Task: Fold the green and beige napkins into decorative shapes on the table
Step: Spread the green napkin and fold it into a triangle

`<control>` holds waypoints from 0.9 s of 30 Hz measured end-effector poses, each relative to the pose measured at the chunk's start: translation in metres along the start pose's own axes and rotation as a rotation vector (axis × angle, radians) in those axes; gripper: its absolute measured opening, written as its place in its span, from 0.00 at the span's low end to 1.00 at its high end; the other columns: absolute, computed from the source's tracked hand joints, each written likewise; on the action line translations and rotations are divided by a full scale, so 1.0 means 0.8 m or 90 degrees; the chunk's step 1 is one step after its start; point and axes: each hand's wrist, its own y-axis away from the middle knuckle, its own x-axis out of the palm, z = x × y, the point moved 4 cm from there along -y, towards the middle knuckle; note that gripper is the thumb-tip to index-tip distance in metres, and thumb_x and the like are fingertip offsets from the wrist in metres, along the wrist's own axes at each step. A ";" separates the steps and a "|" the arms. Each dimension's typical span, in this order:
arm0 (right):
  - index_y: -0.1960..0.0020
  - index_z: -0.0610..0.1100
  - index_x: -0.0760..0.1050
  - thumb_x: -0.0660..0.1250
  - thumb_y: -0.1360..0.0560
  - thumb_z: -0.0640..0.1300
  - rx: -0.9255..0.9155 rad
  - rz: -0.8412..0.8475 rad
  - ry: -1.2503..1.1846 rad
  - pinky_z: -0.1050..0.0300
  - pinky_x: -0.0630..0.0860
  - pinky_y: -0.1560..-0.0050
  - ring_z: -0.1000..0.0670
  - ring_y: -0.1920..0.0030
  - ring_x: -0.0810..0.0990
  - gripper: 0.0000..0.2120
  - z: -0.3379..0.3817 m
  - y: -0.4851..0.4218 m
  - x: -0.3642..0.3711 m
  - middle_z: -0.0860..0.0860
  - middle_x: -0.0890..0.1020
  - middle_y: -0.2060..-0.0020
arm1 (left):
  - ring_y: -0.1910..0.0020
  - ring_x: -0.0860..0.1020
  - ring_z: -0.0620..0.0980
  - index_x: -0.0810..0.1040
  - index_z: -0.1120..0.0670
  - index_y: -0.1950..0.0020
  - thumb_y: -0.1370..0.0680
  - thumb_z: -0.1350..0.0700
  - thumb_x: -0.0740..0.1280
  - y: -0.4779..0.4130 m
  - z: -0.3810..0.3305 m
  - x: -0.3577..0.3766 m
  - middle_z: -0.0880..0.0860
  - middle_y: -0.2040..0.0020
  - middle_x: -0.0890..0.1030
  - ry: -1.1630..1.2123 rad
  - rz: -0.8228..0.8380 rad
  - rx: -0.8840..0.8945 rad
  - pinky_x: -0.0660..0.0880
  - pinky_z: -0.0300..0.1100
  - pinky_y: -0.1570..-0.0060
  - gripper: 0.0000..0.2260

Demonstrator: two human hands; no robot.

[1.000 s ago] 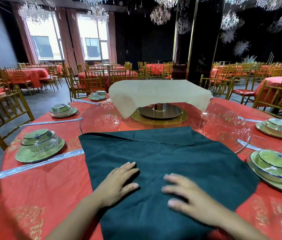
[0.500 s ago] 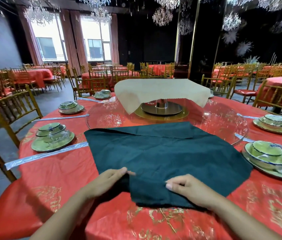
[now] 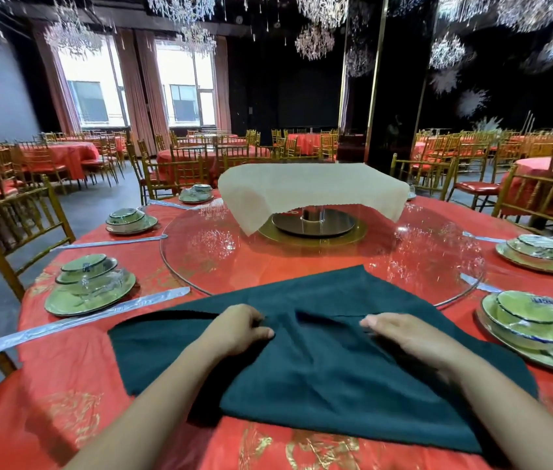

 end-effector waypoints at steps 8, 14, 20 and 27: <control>0.43 0.48 0.73 0.72 0.30 0.42 -0.080 -0.138 0.181 0.67 0.67 0.59 0.56 0.62 0.72 0.17 -0.037 -0.018 0.020 0.54 0.73 0.62 | 0.41 0.73 0.52 0.78 0.49 0.43 0.24 0.54 0.65 -0.047 0.003 0.016 0.50 0.45 0.76 -0.079 -0.123 0.058 0.69 0.44 0.43 0.10; 0.61 0.56 0.70 0.68 0.27 0.41 -0.106 -0.207 0.233 0.68 0.68 0.61 0.55 0.63 0.75 0.11 -0.022 -0.028 0.005 0.57 0.77 0.69 | 0.39 0.73 0.51 0.78 0.50 0.40 0.24 0.53 0.66 -0.076 0.026 0.012 0.47 0.38 0.77 -0.167 -0.059 0.114 0.68 0.43 0.40 0.13; 0.62 0.54 0.70 0.69 0.31 0.55 -0.027 -0.153 0.337 0.59 0.68 0.59 0.55 0.60 0.73 0.10 -0.024 -0.035 0.013 0.57 0.76 0.65 | 0.52 0.79 0.56 0.81 0.55 0.52 0.22 0.53 0.64 -0.104 0.019 -0.022 0.57 0.54 0.83 0.004 -0.164 -0.005 0.73 0.44 0.55 0.08; 0.68 0.55 0.63 0.72 0.31 0.48 -0.046 -0.116 0.346 0.67 0.64 0.66 0.60 0.69 0.67 0.17 -0.027 -0.040 0.023 0.57 0.70 0.70 | 0.47 0.73 0.60 0.73 0.59 0.45 0.25 0.60 0.66 -0.119 0.031 -0.058 0.60 0.46 0.75 -0.200 -0.363 -0.091 0.67 0.49 0.51 0.10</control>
